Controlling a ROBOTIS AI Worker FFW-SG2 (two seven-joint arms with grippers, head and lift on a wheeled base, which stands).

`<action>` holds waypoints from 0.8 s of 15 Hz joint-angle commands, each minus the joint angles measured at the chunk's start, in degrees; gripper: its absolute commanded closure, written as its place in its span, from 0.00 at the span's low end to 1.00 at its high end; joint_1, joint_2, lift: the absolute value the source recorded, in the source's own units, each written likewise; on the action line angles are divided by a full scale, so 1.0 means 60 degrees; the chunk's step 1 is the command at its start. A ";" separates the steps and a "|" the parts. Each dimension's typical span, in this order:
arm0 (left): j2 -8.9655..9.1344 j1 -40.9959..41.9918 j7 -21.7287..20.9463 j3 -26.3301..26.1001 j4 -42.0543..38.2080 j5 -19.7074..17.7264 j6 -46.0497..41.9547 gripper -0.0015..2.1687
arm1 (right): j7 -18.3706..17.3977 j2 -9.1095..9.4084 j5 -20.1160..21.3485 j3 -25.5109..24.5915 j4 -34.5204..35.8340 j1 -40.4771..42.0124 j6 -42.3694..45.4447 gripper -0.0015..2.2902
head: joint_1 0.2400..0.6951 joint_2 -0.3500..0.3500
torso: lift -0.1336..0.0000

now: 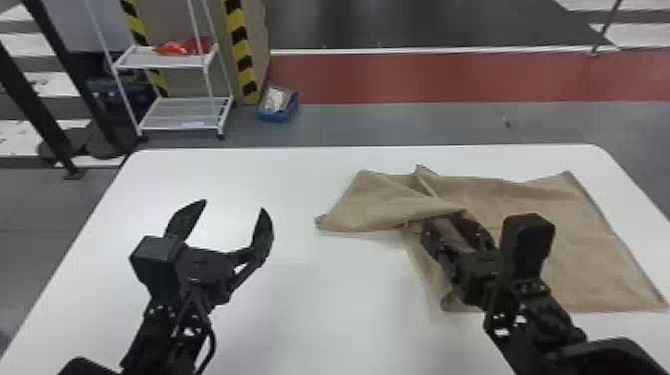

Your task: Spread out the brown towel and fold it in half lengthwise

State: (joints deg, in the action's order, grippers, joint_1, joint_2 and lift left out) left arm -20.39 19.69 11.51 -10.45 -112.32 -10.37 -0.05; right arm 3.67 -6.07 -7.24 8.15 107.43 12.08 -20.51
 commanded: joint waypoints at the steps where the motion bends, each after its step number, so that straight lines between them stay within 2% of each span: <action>1: 0.0000 0.0000 0.0001 -0.0001 0.0028 -0.0001 -0.0027 0.03 | 0.0106 0.0001 0.0298 0.0414 -0.0619 -0.0168 -0.0033 0.28 | 1.00 0.61 | 0.04; 6: -0.0015 0.0000 0.0001 0.0014 0.0102 -0.0001 -0.0056 0.03 | 0.0047 0.0118 0.0430 0.0722 -0.1322 -0.0549 0.0201 0.28 | 1.00 0.66 | 0.04; 12: -0.0044 0.0000 0.0015 0.0058 0.0175 -0.0015 -0.0114 0.03 | -0.0231 0.0162 0.0430 0.0707 -0.1791 -0.1194 -0.0033 0.28 | 1.00 0.67 | 0.04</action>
State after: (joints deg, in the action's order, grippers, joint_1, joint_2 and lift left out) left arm -20.61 19.69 11.60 -10.20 -111.31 -10.39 -0.61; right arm 2.59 -5.12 -4.66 12.44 97.36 5.71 -20.37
